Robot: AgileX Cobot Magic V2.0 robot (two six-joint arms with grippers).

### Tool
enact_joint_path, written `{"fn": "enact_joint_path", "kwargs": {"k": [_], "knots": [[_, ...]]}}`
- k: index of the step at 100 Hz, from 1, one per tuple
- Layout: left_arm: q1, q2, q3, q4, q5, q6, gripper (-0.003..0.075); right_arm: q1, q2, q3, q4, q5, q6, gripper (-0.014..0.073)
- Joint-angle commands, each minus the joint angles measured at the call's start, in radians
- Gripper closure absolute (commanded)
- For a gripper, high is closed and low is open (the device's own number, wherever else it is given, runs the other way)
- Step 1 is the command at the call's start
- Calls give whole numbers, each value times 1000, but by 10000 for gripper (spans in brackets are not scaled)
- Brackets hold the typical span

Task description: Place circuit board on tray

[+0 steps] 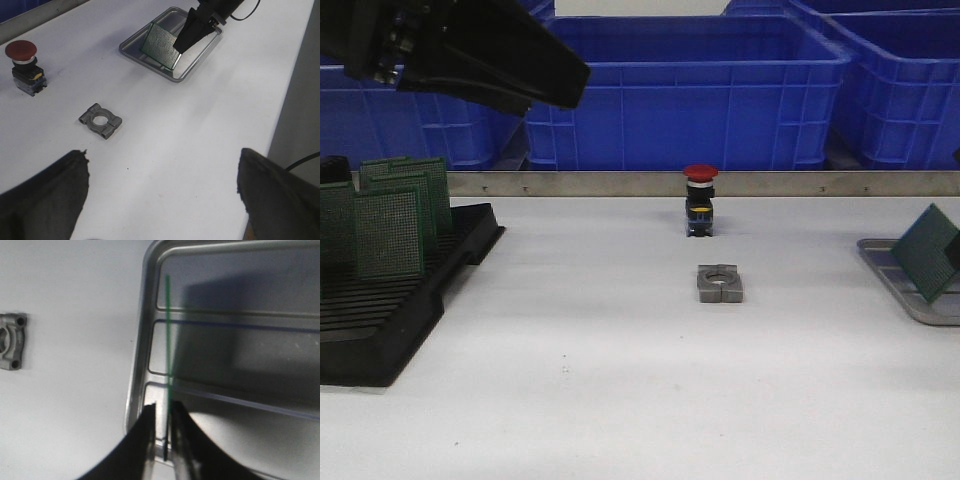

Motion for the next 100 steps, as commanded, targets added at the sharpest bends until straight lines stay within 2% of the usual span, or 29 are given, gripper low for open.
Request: {"fn": "enact_joint_path", "kwargs": {"k": [1,6,10,28,52,64,74,100], "knots": [[2,-33,-35,-51,16,-1,156,-5,-45,-51,-43,24,-10,158],[2,-37,-35,-48,-3,-1,156,-5,-50,-66,-67,28,-2,11],[2,-41,-35,-37,-24,2,156,-5,-55,-77,-84,28,3,-73],[2,-80,-45,120,-127,102,156,-5,-97,-121,-132,52,3,-5],[2,-92,-78,612,-246,102,156,-5,-165,-144,-133,70,3,-3],[8,-90,-78,836,-305,44,156,-5,-188,-144,-132,71,3,-3],[43,-83,-78,902,-351,1,156,-5,-194,-144,-132,75,3,-3],[162,-20,-86,921,-326,-5,156,-5,-194,-144,-115,87,3,-3]]}}
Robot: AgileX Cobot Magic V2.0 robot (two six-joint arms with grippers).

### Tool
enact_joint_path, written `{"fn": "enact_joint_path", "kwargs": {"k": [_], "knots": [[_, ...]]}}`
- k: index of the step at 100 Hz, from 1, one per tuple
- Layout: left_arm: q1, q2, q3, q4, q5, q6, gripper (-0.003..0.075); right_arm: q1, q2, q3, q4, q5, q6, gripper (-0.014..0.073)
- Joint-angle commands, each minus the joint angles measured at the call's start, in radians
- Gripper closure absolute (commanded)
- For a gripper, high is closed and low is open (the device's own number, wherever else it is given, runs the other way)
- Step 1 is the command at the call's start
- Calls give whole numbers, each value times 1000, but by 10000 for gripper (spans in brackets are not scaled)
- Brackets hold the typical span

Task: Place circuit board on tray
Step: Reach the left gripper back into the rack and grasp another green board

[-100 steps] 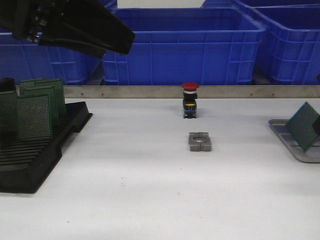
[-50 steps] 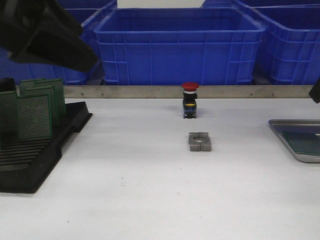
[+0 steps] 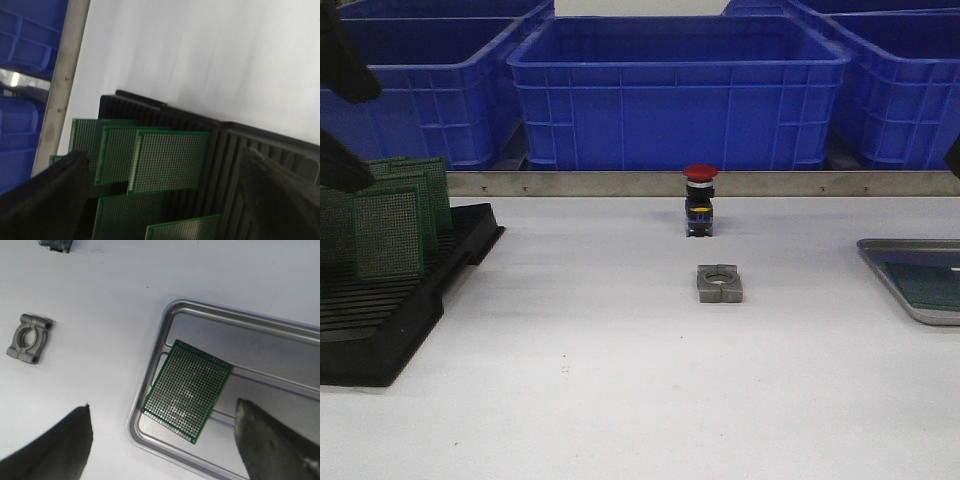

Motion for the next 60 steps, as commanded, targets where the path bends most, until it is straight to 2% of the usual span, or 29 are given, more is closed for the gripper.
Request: {"fn": "enact_joint_path", "kwargs": {"k": [1,21,38,60], "knots": [[27,1,-41,-10,-28,-18,156,-5,-49,-31,41,5,-4,-3],[61,108,-161,18,59,-76,156,-4,-49,-31,57,5,-4,-3],[61,208,-294,111,206,-143,156,-4,-49,-31,57,8,-4,-3],[61,298,-372,135,245,-152,156,-4,-49,-31,57,9,-4,-3]]}}
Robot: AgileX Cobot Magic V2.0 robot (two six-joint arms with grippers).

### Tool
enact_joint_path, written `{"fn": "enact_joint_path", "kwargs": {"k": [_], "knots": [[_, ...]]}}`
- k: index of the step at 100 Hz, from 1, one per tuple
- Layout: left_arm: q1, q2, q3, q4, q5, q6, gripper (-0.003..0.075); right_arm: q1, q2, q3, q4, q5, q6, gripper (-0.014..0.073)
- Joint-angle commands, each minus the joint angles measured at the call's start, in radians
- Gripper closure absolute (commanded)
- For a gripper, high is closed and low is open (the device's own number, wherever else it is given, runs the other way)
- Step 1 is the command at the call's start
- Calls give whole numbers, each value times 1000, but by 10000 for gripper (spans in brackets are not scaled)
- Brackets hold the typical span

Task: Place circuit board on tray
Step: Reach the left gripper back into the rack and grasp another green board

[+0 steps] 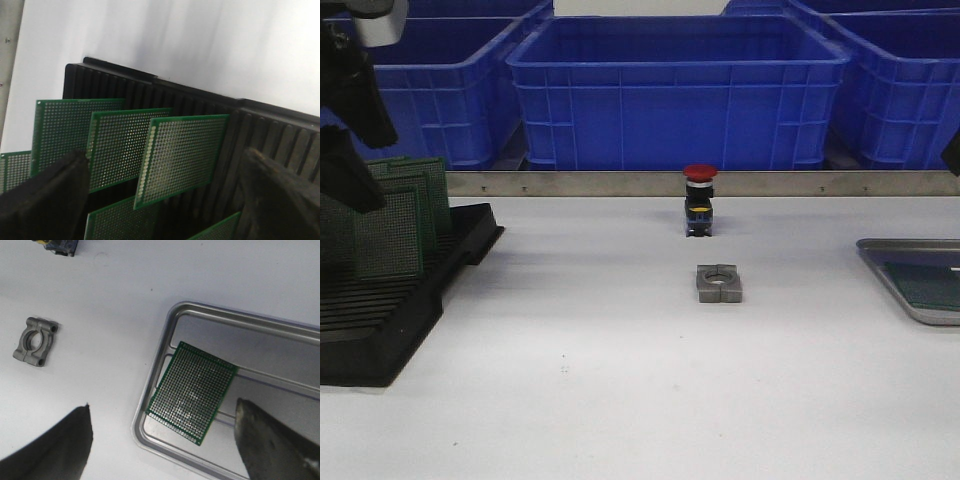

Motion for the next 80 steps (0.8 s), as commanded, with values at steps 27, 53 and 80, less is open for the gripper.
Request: {"fn": "enact_joint_path", "kwargs": {"k": [27,53,80], "knots": [[3,64,-51,-11,9,-16,156,-4,-49,-31,41,3,-4,-3],[3,68,-51,-11,52,-16,381,-4,-49,-31,42,4,-4,-3],[3,66,-55,-11,125,-16,740,-4,-49,-31,42,4,-4,-3]]}}
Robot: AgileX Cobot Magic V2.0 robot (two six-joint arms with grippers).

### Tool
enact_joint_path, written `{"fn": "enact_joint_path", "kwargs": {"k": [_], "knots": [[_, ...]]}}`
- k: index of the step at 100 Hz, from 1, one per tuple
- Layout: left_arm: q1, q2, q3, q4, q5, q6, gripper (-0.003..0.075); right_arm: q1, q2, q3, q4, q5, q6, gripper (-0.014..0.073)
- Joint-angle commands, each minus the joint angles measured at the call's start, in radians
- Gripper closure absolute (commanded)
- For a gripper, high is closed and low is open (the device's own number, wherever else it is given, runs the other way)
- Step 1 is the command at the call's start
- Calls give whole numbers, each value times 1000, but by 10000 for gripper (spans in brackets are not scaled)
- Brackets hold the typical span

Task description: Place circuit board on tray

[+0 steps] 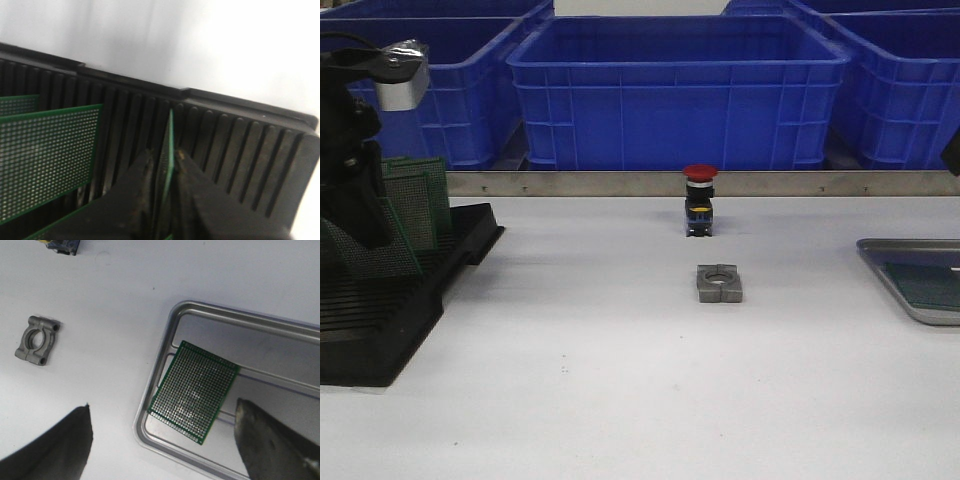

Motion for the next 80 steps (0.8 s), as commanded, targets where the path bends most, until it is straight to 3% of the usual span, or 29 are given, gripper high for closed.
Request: {"fn": "enact_joint_path", "kwargs": {"k": [1,12,34,57,80], "knots": [[3,-44,-36,-18,9,-11,740,-4,-49,-31,41,-1,-4,-3],[3,-44,-70,-18,53,-11,740,-4,-49,-31,41,1,-4,-3],[3,-44,-205,-46,265,-11,740,-4,-49,-31,51,26,-4,-3],[3,-44,-281,-323,402,-11,740,47,-49,-33,102,145,-130,-3],[-17,-44,-281,-575,424,-6,740,217,-50,-33,134,173,-296,-2]]}}
